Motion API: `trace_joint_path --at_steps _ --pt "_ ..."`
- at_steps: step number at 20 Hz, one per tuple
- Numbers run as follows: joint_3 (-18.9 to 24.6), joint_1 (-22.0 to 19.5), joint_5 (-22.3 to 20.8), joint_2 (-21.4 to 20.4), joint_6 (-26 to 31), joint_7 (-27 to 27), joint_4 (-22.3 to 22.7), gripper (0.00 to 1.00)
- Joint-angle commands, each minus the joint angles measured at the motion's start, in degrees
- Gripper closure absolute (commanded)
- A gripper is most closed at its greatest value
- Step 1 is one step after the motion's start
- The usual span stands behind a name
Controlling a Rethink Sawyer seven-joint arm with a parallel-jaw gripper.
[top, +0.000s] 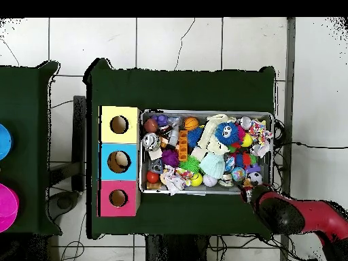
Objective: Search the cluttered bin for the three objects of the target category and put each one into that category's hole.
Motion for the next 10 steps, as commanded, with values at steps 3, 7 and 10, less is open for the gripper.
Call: trace_joint_path --at_steps 3,7,10 --pt "3.17 -0.73 -0.60 2.27 6.50 -20.71 -7.28 0.00" --pt "3.23 -0.26 -1.44 3.13 6.02 -21.07 -8.77 0.00" --pt "3.20 -0.01 -1.73 3.76 6.07 -21.59 -9.79 0.00"
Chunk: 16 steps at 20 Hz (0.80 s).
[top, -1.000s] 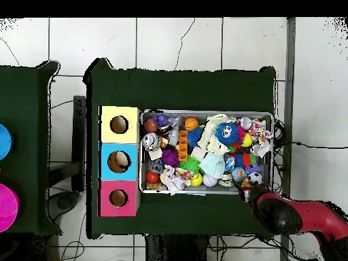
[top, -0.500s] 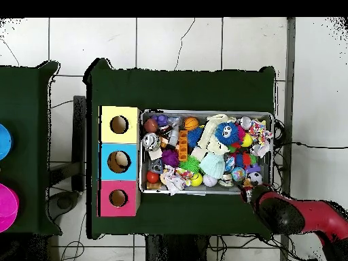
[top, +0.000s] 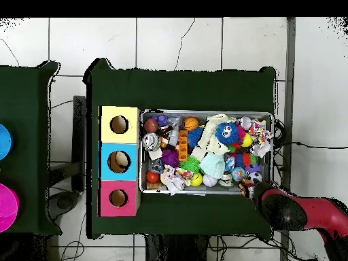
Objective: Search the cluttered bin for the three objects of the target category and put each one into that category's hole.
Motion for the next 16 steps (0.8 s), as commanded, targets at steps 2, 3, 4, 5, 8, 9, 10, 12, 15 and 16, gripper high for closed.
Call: trace_joint_path --at_steps 2,3,4,5,8,9,10,12,15,16 --pt "2.60 -0.06 -2.00 3.45 5.49 -21.66 -7.88 0.00" --pt "2.37 -0.02 -2.27 3.79 5.16 -21.36 -7.82 0.00" --pt "2.15 0.03 -2.55 4.12 4.83 -21.06 -7.75 0.00" --pt "1.94 0.20 -2.76 4.16 4.54 -20.56 -7.44 0.00" --pt "1.39 0.51 -3.07 3.76 3.98 -19.11 -6.25 0.00" --pt "1.31 0.62 -3.00 3.31 3.93 -18.59 -5.71 0.00" --pt "1.13 0.74 -3.11 2.88 3.67 -17.91 -5.05 0.00" --pt "0.94 1.05 -3.06 1.81 3.29 -16.52 -3.75 0.00" --pt "0.52 1.12 -3.23 0.33 2.41 -14.62 -1.63 0.00" --pt "0.51 0.83 -3.20 -0.15 2.23 -14.50 -1.09 0.00"
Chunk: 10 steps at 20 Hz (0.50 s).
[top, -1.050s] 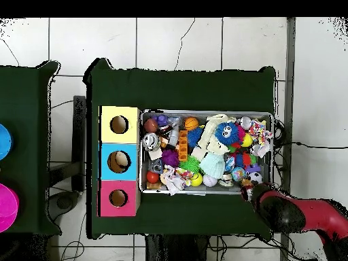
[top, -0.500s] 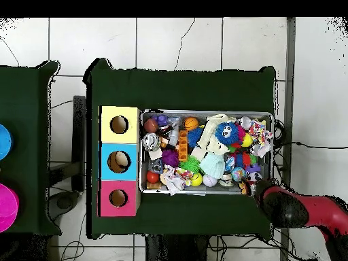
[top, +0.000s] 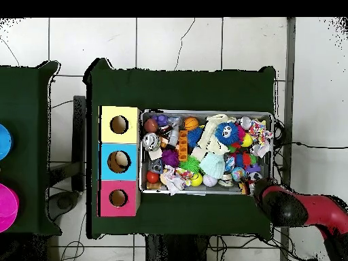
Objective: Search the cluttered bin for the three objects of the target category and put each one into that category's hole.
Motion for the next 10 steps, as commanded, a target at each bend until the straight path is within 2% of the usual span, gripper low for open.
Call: trace_joint_path --at_steps 1,6,10 --pt "0.52 0.77 -3.16 -2.36 2.11 -14.26 1.16 0.00" --pt "0.50 -0.87 -3.47 -2.32 1.67 -15.47 1.26 0.00" --pt "-0.42 -0.93 -4.56 -2.32 -0.03 -13.39 2.79 0.00"
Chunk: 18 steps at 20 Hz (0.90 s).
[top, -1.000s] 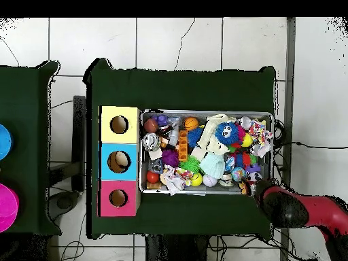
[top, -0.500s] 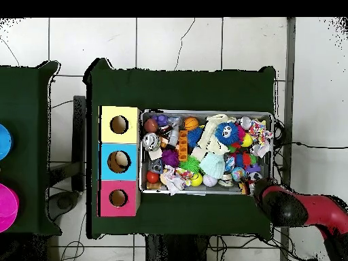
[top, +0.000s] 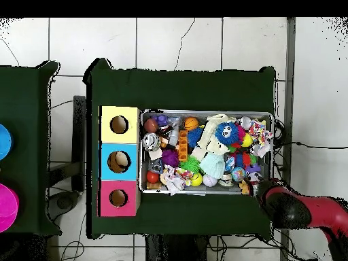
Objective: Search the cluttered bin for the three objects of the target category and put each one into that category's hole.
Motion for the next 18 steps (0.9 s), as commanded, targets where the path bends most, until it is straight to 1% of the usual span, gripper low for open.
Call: trace_joint_path --at_steps 1,12,18 --pt "-0.75 -0.48 -4.99 -0.58 -0.56 -12.68 2.78 0.00" --pt "-3.19 1.17 -8.89 1.07 -4.13 -7.35 3.95 0.00" --pt "-3.99 1.04 -9.72 3.43 -5.19 -7.56 2.64 0.00"
